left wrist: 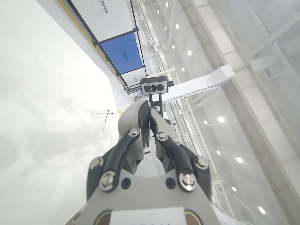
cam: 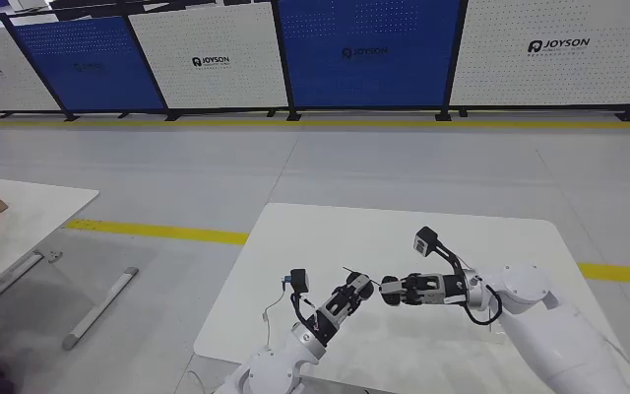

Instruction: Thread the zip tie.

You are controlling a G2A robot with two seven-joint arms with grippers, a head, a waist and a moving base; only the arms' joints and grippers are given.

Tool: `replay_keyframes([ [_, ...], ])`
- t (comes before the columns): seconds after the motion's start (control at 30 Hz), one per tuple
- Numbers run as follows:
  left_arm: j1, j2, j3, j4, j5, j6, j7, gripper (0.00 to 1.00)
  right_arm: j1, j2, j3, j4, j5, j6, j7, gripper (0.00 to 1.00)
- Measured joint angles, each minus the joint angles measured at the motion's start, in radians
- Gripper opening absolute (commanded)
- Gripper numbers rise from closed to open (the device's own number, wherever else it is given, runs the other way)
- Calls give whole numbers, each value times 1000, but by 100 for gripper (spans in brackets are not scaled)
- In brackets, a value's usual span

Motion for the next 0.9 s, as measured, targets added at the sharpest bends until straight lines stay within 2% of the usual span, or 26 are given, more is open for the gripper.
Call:
replay_keyframes([
  [0.2,1,-5,-1,-6,12,30,69,0,-20,6,39,18,25,-32,14,100],
  [0.37,2,-6,-12,3,36,61,115,0,-64,28,106,-18,15,-51,8,100],
  [0.43,6,-7,-15,10,45,78,127,0,-84,43,139,-36,-26,-26,-16,100],
  [0.53,10,-9,-9,20,38,97,129,0,-107,56,160,-83,-125,55,-96,100],
  [0.9,11,-9,-6,21,29,98,127,0,-107,56,159,-82,-124,49,-91,100],
])
